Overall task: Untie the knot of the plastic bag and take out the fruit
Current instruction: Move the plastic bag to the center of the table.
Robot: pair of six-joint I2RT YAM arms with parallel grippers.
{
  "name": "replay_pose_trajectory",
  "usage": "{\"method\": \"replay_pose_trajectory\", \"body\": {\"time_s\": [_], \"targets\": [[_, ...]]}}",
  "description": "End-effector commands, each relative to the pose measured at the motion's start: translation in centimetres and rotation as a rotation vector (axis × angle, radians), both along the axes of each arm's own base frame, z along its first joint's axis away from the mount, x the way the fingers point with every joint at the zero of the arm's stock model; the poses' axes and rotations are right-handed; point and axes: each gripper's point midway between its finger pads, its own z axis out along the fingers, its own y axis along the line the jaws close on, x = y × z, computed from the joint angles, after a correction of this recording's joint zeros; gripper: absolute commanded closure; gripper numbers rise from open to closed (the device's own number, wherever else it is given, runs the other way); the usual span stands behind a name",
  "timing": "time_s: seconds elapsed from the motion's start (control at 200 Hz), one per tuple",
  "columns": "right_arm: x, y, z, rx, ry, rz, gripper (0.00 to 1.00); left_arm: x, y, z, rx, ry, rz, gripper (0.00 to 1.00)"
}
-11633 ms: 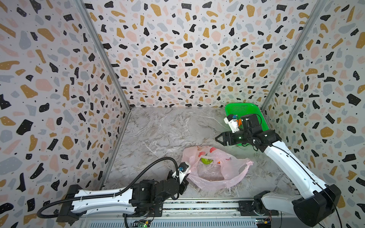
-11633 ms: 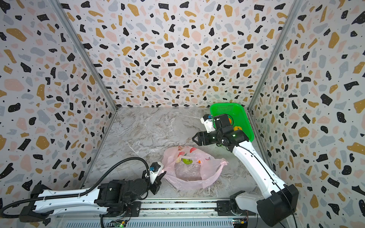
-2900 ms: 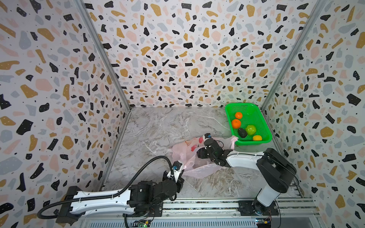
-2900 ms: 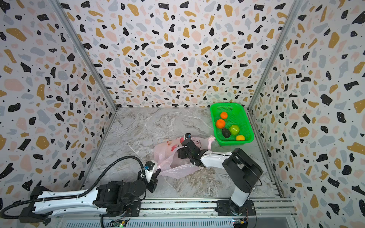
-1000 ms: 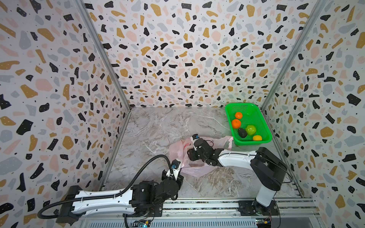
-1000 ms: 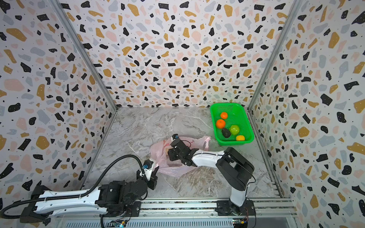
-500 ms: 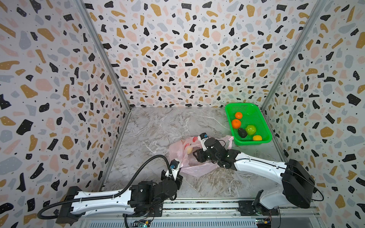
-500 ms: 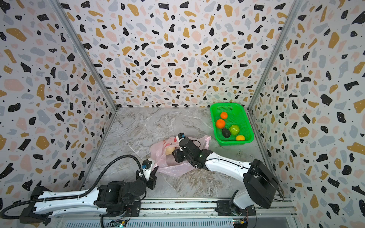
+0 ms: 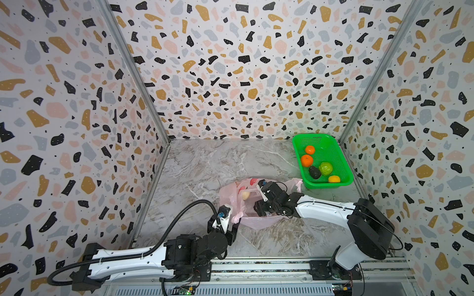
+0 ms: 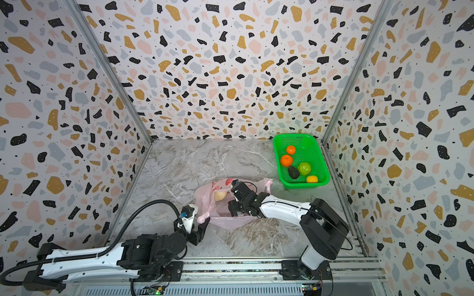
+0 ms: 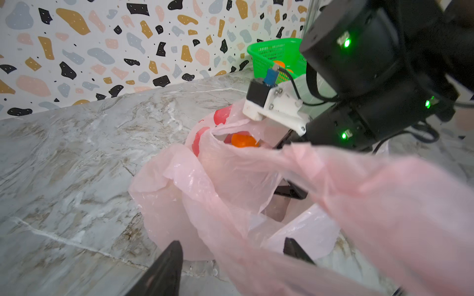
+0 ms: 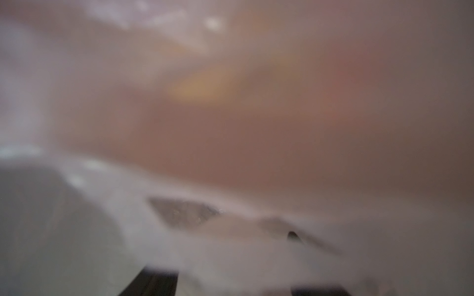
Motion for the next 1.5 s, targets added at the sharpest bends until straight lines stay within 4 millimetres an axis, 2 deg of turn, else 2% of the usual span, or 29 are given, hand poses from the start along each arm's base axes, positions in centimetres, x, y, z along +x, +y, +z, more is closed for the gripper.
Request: {"method": "replay_pose_trajectory", "body": {"time_s": [0.0, 0.175, 0.275, 0.315, 0.375, 0.43, 0.536, 0.591, 0.716, 0.866, 1.136, 1.291, 1.382, 1.497], "targets": [[-1.0, -0.6, 1.0, -0.017, -0.003, 0.028, 0.33, 0.3, 0.5, 3.6, -0.066, 0.000, 0.039, 0.27], [-1.6, -1.3, 0.8, -0.033, -0.007, 0.031, 0.32, 0.3, 2.9, 10.8, -0.145, -0.053, 0.055, 0.18], [-1.7, -1.5, 0.8, -0.029, -0.014, 0.032, 0.30, 1.2, 4.6, 15.2, -0.099, -0.134, 0.129, 0.07], [-1.8, -1.6, 0.7, -0.030, -0.013, 0.031, 0.30, 1.6, 4.4, 16.4, -0.042, -0.162, 0.149, 0.03], [-1.9, -1.7, 0.7, -0.027, -0.015, 0.030, 0.28, 2.6, 2.8, 16.9, 0.061, -0.166, 0.136, 0.00], [-2.0, -1.7, 0.6, -0.026, -0.015, 0.029, 0.27, 4.3, 1.2, 16.3, 0.089, -0.085, 0.098, 0.00], [-2.0, -1.8, 0.6, -0.030, -0.015, 0.031, 0.27, 7.5, -0.7, 14.3, -0.022, 0.092, -0.028, 0.02], [-2.0, -1.8, 0.8, -0.028, -0.022, 0.028, 0.25, 8.7, -1.5, 12.3, 0.045, 0.175, -0.061, 0.04], [-2.0, -2.0, 1.0, -0.024, -0.030, 0.023, 0.23, 9.3, -3.8, 9.5, 0.134, 0.240, -0.115, 0.00], [-2.1, -2.0, 0.9, -0.006, -0.030, 0.019, 0.22, 9.0, -6.6, 3.8, 0.252, 0.405, -0.243, 0.01], [-2.3, -2.3, 1.0, 0.003, -0.038, 0.025, 0.21, 10.9, -3.9, -1.8, 0.519, 0.466, -0.153, 0.00], [-2.2, -2.6, 1.1, 0.003, -0.043, 0.023, 0.21, 11.7, -2.9, -4.8, 0.622, 0.519, -0.134, 0.09], [-2.2, -3.0, 1.1, 0.001, -0.043, 0.017, 0.21, 12.4, -1.7, -5.5, 0.688, 0.512, -0.076, 0.16], [-2.2, -3.3, 1.0, 0.003, -0.042, 0.011, 0.21, 13.8, 0.1, -4.8, 0.713, 0.451, 0.035, 0.26]]}}
